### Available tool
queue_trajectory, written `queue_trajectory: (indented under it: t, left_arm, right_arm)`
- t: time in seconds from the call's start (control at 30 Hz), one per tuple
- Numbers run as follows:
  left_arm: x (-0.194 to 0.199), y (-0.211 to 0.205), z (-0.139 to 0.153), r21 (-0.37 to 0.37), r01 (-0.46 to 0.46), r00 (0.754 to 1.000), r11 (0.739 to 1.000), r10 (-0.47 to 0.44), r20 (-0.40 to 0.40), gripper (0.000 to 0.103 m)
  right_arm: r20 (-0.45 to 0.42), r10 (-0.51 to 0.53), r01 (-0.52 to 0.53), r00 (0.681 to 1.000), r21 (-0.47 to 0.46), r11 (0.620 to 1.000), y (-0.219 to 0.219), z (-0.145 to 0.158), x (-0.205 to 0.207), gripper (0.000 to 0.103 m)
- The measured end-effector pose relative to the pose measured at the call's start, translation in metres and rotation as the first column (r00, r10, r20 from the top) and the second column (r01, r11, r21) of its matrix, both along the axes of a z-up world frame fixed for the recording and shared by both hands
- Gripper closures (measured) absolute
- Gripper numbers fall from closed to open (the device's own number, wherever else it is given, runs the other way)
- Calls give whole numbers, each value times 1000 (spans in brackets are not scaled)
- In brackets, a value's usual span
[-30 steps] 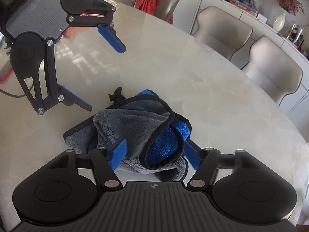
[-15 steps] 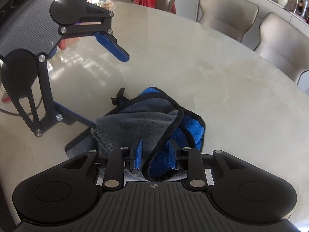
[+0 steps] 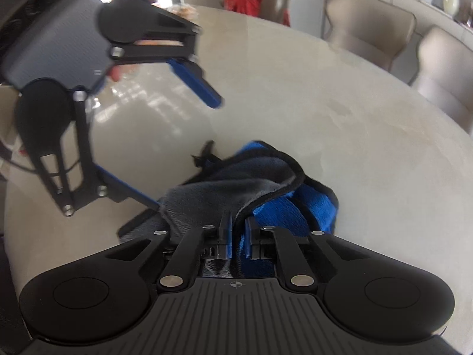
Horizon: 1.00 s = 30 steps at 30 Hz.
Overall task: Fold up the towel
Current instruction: 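Close the left gripper on a towel corner while the right gripper holds another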
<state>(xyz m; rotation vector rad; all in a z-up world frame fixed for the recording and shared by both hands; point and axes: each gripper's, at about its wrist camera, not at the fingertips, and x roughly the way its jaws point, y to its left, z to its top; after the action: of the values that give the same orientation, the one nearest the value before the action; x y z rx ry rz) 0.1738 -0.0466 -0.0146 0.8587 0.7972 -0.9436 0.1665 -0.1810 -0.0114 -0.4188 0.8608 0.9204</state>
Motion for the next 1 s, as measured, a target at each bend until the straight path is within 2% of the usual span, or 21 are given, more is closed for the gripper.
queue_trajectory:
  t: [0.1,0.2,0.33,0.4,0.6,0.7,0.77,0.83,0.9,1.0]
  left_arm:
    - [5,-1,0,57,98,995,994,-100,29,14]
    - [16,-1,3,93,167,984,982,-171,38,19]
    - [35,-1,11,57,182,983,982,-183,8,20]
    - [45,-2,12,42,174,985,984,-174,-4,25]
    - [62,-10,-3,51,180,982,982,-176,-71,48]
    - [65,-12,-11,55,195,978,979,-189,-92,55]
    - [65,-14,-14,61,199,976,978,-192,-102,56]
    - [65,-15,-18,69,200,975,977,-192,-108,69]
    - [67,-15,-19,66,190,973,980,-178,-147,97]
    - [67,-10,-16,25,179,964,984,-170,-203,98]
  right_arm:
    - [82,102,-99,991,-41,994,1,8,-14,96]
    - [137,204,-195,969,-79,978,1,15,-27,96]
    - [145,310,-302,940,-77,950,0,22,-41,96]
    - [152,349,-339,925,-90,937,1,24,-48,96]
    - [154,382,-368,911,-112,923,1,25,-56,96]
    - [142,384,-371,912,-110,922,0,26,-57,96]
    - [139,385,-372,912,-110,922,-1,26,-58,96]
    - [133,385,-372,913,-111,921,-2,25,-59,96]
    - [129,383,-370,915,-112,922,-1,21,-59,95]
    - [124,368,-355,921,-114,928,-4,20,-60,95]
